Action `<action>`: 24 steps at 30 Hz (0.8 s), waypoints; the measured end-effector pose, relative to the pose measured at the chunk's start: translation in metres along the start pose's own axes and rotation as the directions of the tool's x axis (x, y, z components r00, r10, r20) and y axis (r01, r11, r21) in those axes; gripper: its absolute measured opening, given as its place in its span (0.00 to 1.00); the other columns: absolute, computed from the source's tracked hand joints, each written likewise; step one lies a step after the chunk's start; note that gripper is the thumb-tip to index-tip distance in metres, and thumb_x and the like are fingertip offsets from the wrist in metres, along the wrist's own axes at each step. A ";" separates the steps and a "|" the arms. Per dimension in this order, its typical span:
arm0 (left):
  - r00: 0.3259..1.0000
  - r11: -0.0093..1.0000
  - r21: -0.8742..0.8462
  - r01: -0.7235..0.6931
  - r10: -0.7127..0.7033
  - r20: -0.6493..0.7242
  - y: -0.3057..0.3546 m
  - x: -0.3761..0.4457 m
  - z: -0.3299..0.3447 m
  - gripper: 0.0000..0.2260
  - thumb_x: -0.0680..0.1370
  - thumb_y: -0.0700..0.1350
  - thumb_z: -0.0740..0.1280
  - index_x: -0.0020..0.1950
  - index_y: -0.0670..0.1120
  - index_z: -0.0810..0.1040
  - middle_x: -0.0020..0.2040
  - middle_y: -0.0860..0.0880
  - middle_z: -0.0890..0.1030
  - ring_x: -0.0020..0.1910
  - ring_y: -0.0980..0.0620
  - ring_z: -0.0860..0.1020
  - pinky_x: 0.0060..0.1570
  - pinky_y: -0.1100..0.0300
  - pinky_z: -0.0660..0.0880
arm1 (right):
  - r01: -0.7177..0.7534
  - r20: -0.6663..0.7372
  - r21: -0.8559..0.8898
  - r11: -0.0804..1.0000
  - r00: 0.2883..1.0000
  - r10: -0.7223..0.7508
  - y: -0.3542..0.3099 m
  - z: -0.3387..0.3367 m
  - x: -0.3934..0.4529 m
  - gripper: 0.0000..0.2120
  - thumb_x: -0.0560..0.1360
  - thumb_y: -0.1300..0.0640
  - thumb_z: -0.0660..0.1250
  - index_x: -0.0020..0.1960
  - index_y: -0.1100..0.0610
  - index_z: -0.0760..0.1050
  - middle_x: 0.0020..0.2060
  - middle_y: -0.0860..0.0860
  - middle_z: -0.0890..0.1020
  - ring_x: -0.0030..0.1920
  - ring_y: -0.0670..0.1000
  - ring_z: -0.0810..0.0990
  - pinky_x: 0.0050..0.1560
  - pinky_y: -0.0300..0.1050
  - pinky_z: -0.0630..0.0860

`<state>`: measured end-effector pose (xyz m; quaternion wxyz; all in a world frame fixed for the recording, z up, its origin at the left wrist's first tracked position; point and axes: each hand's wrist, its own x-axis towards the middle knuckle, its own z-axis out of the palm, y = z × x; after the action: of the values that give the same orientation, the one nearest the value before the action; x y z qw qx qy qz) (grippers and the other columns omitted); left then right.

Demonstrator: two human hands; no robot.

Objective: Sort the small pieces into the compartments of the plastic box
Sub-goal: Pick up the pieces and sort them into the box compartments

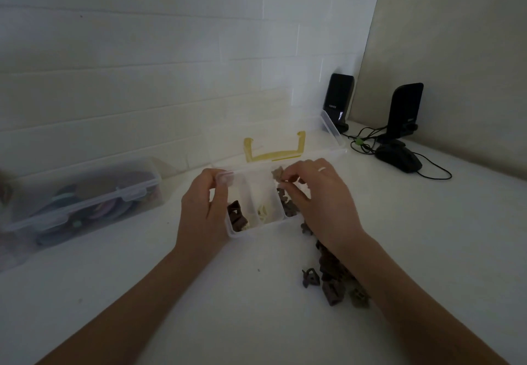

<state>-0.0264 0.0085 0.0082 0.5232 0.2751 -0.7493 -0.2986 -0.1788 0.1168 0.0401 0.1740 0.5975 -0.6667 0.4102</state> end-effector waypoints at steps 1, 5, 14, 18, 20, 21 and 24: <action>1.000 1.000 -0.001 0.005 -0.005 0.001 0.000 0.000 0.000 0.11 0.80 0.48 0.55 0.49 0.46 0.75 0.43 0.54 0.78 0.43 0.54 0.76 0.43 0.66 0.69 | 0.000 0.025 -0.036 0.999 1.000 0.000 0.001 0.001 0.000 0.05 0.73 0.61 0.69 0.48 0.56 0.80 0.42 0.46 0.78 0.45 0.45 0.71 0.44 0.35 0.67; 1.000 1.000 0.005 -0.012 0.012 -0.005 0.000 0.000 -0.001 0.10 0.80 0.48 0.55 0.48 0.48 0.74 0.42 0.58 0.77 0.42 0.61 0.76 0.41 0.73 0.67 | -0.023 0.033 -0.062 0.998 0.999 0.025 0.008 -0.001 -0.002 0.11 0.74 0.66 0.66 0.52 0.57 0.82 0.43 0.51 0.77 0.47 0.51 0.73 0.45 0.41 0.71; 1.000 1.000 -0.009 0.007 -0.007 -0.004 0.000 0.001 -0.002 0.12 0.80 0.48 0.55 0.49 0.45 0.76 0.42 0.56 0.78 0.42 0.56 0.76 0.44 0.59 0.74 | -0.105 0.052 -0.037 0.994 0.993 0.107 0.023 -0.016 0.000 0.12 0.74 0.66 0.64 0.47 0.52 0.82 0.40 0.44 0.76 0.43 0.42 0.70 0.41 0.36 0.70; 1.000 1.000 -0.017 0.024 -0.024 -0.016 0.001 0.002 -0.003 0.13 0.80 0.48 0.55 0.49 0.44 0.77 0.44 0.52 0.79 0.44 0.53 0.77 0.45 0.54 0.74 | -0.126 0.067 -0.032 0.992 0.990 0.128 0.028 -0.021 -0.002 0.12 0.73 0.65 0.64 0.47 0.51 0.81 0.39 0.43 0.76 0.40 0.43 0.71 0.39 0.36 0.70; 1.000 1.000 -0.023 0.022 -0.022 -0.019 0.000 0.002 -0.004 0.13 0.80 0.48 0.55 0.49 0.44 0.77 0.44 0.51 0.79 0.44 0.54 0.77 0.45 0.55 0.74 | -0.117 0.119 -0.033 0.993 0.986 0.120 0.026 -0.023 -0.007 0.12 0.74 0.64 0.63 0.50 0.50 0.79 0.37 0.41 0.74 0.38 0.42 0.71 0.38 0.33 0.67; 1.000 0.999 -0.023 0.023 -0.023 -0.016 0.000 0.002 -0.004 0.13 0.80 0.48 0.55 0.49 0.44 0.77 0.44 0.51 0.79 0.44 0.55 0.77 0.45 0.55 0.74 | -0.107 0.144 -0.032 0.994 0.983 0.111 0.023 -0.024 -0.009 0.12 0.73 0.63 0.63 0.51 0.49 0.78 0.36 0.41 0.74 0.37 0.41 0.71 0.37 0.32 0.67; 1.000 0.999 -0.028 0.029 -0.029 -0.011 -0.002 0.003 -0.004 0.13 0.80 0.48 0.55 0.48 0.44 0.77 0.43 0.52 0.79 0.41 0.57 0.76 0.43 0.56 0.73 | -0.062 0.214 -0.052 0.997 0.974 0.071 0.019 -0.033 -0.018 0.10 0.71 0.63 0.64 0.46 0.49 0.78 0.29 0.40 0.73 0.31 0.41 0.71 0.32 0.34 0.66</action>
<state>-0.0234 0.0048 0.0093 0.5268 0.2804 -0.7380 -0.3149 -0.2014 0.1522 0.0407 0.1002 0.6117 -0.7102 0.3336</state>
